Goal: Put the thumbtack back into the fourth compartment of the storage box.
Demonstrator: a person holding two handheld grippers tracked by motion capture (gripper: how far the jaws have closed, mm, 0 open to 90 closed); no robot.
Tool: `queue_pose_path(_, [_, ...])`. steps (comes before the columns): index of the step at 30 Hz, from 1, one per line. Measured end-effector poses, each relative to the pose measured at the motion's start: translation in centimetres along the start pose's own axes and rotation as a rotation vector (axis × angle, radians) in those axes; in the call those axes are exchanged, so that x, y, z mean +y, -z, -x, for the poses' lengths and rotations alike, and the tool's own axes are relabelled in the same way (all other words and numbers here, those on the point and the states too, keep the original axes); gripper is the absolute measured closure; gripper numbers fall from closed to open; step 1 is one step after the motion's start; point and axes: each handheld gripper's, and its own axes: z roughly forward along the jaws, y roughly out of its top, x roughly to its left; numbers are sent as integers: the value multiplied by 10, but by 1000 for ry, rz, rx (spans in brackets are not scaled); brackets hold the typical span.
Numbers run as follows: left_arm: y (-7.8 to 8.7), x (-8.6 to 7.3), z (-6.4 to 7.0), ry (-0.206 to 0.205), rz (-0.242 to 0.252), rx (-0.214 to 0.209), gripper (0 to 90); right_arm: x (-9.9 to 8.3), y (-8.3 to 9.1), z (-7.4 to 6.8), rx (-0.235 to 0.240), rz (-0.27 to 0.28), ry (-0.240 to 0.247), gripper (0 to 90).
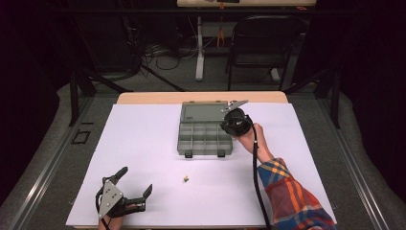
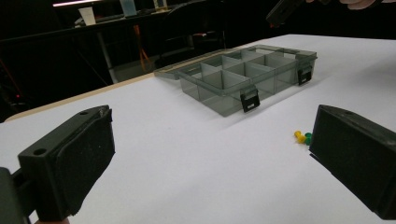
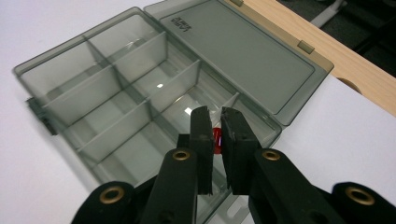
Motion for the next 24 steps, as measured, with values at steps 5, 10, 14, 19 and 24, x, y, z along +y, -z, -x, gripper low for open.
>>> queue_pose_path(5, [0, 0, 0, 2, 1, 1, 0, 3, -13, 5, -21, -16, -7, 837])
queue_pose_path(10, [0, 0, 0, 1, -3, -3, 0, 1, -31, 10, -37, -52, -21, 830])
queue_pose_path(14, [1, 0, -1, 2, 0, 1, 0, 0, -38, 14, -37, -55, -37, 777])
queue_pose_path(19, [1, 0, -1, -2, -3, -1, 0, -2, -34, 15, -21, -44, -45, 702])
queue_pose_path(24, [1, 0, -1, -1, -2, -3, 0, -2, -16, 8, 18, -12, -32, 384])
